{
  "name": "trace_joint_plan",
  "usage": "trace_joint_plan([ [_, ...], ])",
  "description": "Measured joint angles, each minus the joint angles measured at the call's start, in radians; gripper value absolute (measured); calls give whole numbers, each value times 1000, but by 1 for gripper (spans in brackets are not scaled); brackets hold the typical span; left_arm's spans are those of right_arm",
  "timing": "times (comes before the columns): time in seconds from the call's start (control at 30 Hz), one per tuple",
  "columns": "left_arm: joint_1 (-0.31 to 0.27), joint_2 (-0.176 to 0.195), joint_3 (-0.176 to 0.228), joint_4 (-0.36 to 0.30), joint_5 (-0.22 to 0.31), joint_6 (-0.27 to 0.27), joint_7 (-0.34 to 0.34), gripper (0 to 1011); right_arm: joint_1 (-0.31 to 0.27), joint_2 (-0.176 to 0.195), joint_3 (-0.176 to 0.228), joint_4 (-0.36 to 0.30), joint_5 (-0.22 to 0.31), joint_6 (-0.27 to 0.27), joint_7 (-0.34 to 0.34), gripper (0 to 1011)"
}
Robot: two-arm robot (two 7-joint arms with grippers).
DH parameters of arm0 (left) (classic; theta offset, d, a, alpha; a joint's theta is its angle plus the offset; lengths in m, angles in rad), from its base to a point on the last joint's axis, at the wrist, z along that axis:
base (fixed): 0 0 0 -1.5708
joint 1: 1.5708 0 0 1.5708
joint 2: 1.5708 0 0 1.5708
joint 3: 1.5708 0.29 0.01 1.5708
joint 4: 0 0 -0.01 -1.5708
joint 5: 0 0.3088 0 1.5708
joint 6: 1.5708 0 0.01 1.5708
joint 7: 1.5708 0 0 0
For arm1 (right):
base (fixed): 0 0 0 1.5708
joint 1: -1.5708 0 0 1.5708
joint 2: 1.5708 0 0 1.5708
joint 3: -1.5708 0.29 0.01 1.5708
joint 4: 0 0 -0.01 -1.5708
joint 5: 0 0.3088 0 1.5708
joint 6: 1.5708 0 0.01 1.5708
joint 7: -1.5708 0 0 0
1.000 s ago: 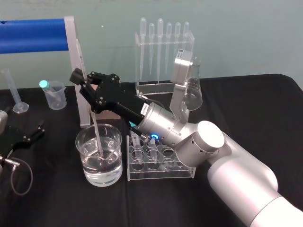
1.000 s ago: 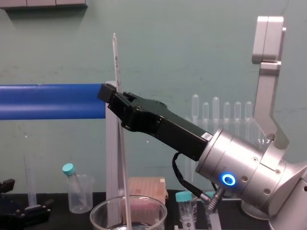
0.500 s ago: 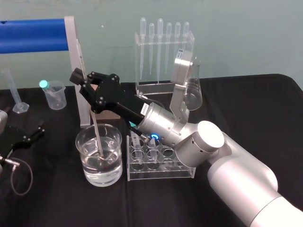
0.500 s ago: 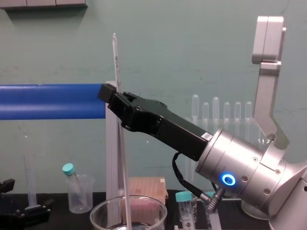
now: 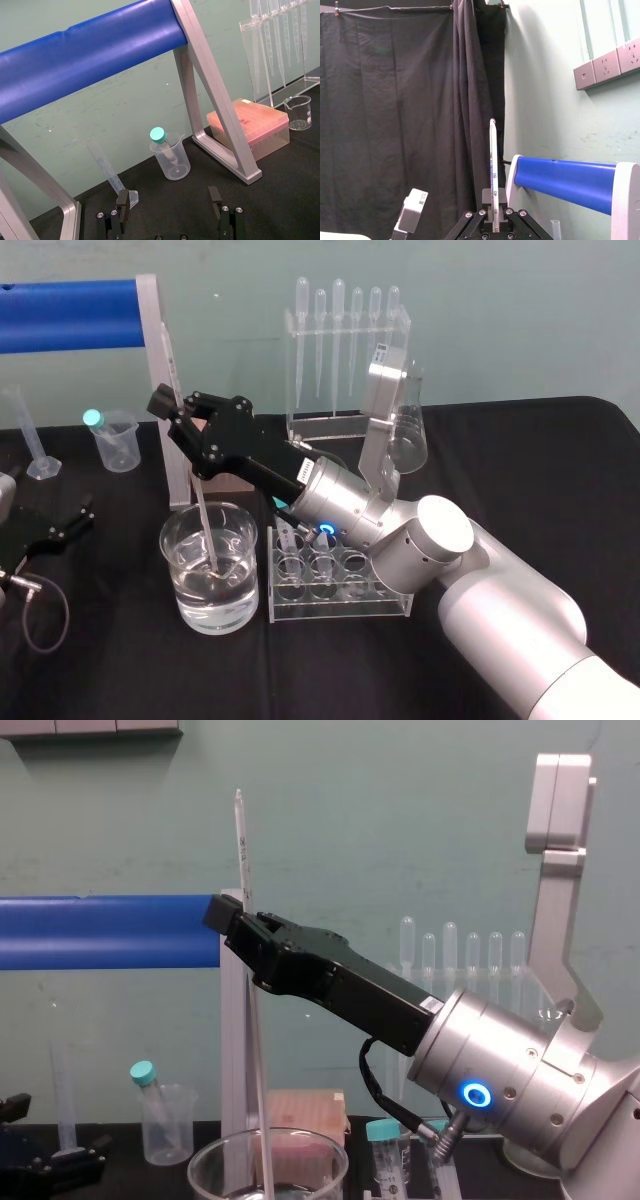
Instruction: Hold the thermometer with one hand and immerse one end into the beaker, then reinsert it into the test tube rack.
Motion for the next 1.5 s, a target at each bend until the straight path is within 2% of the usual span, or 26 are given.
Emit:
trace_joint_plan([
  [1.5, 0, 0, 0, 0, 0, 0, 0, 1008, 0, 0, 0, 0, 0, 0, 0, 55],
])
